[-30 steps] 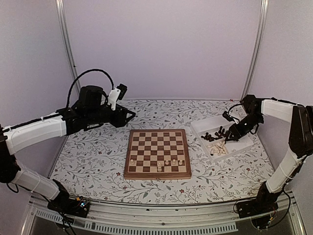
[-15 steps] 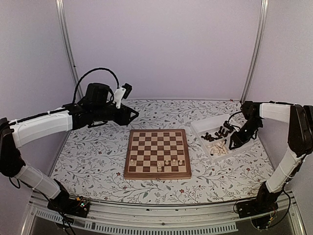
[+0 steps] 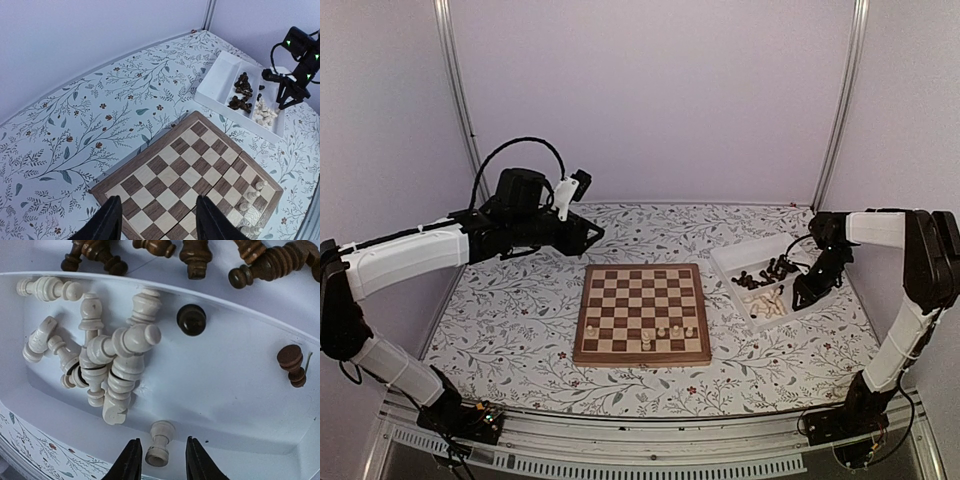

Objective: Set up the chess pieces on the board
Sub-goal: Pick up the chess piece from the storage box, then place the chess piece on the chessboard.

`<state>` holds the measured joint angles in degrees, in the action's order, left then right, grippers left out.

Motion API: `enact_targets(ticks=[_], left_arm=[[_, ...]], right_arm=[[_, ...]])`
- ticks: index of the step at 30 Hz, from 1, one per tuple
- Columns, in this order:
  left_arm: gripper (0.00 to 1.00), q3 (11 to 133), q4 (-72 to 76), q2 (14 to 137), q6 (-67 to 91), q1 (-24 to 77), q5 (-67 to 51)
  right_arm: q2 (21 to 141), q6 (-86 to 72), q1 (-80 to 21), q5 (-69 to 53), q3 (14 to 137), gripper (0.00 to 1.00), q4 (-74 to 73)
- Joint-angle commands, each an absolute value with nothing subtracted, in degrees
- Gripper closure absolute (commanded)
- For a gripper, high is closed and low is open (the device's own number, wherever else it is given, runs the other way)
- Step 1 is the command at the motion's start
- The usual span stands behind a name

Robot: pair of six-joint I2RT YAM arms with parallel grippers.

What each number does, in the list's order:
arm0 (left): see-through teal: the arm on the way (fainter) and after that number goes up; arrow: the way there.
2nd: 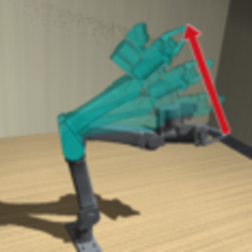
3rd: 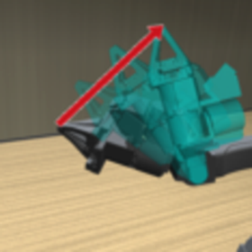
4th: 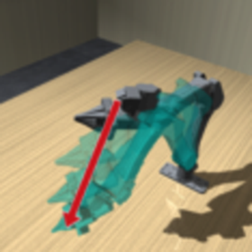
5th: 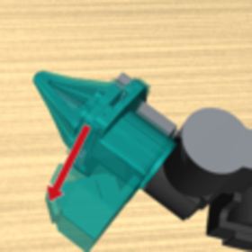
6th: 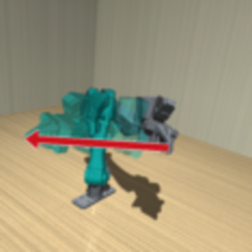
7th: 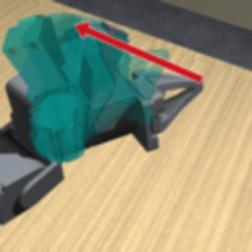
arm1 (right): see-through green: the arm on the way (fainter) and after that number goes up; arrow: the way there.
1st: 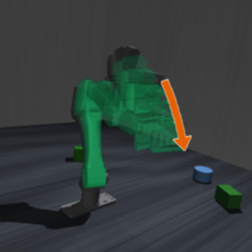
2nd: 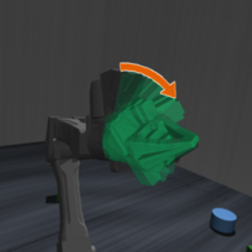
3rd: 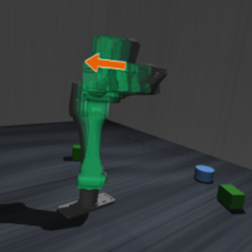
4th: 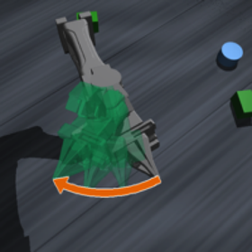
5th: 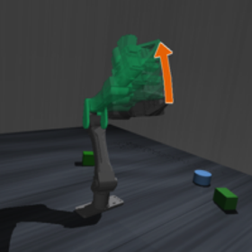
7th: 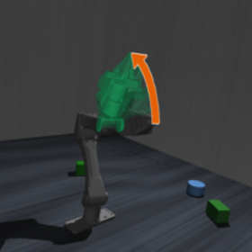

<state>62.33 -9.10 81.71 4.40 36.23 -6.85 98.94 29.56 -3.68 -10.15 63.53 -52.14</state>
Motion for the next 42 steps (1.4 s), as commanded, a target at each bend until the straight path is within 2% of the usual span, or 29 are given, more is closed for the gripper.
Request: enact_targets(ticks=[1,8,21,30,42], left_arm=[[0.48,63.6,-10.1,82.2,3.4,36.8,-6.5],[0.48,63.3,-10.2,82.0,3.1,36.7,-5.9],[0.48,61.4,-10.2,80.3,0.6,36.2,-5.5],[0.48,58.8,-10.9,78.0,-5.7,32.5,-2.8],[0.47,51.1,-4.4,70.6,-3.3,24.9,-2.3]], right_arm=[[100.6,29.6,-3.6,-9.3,64.1,0.69,-53.1],[100.6,29.7,-3.5,-9.3,66.2,0.85,-54.8],[95.1,31.7,-5.2,-13.8,79.3,0.88,-62.1],[97.0,32.4,-22.3,-14.7,88.4,0.89,-62.3],[111.8,32.2,-45.5,-16.4,103.2,0.89,-64.7]])
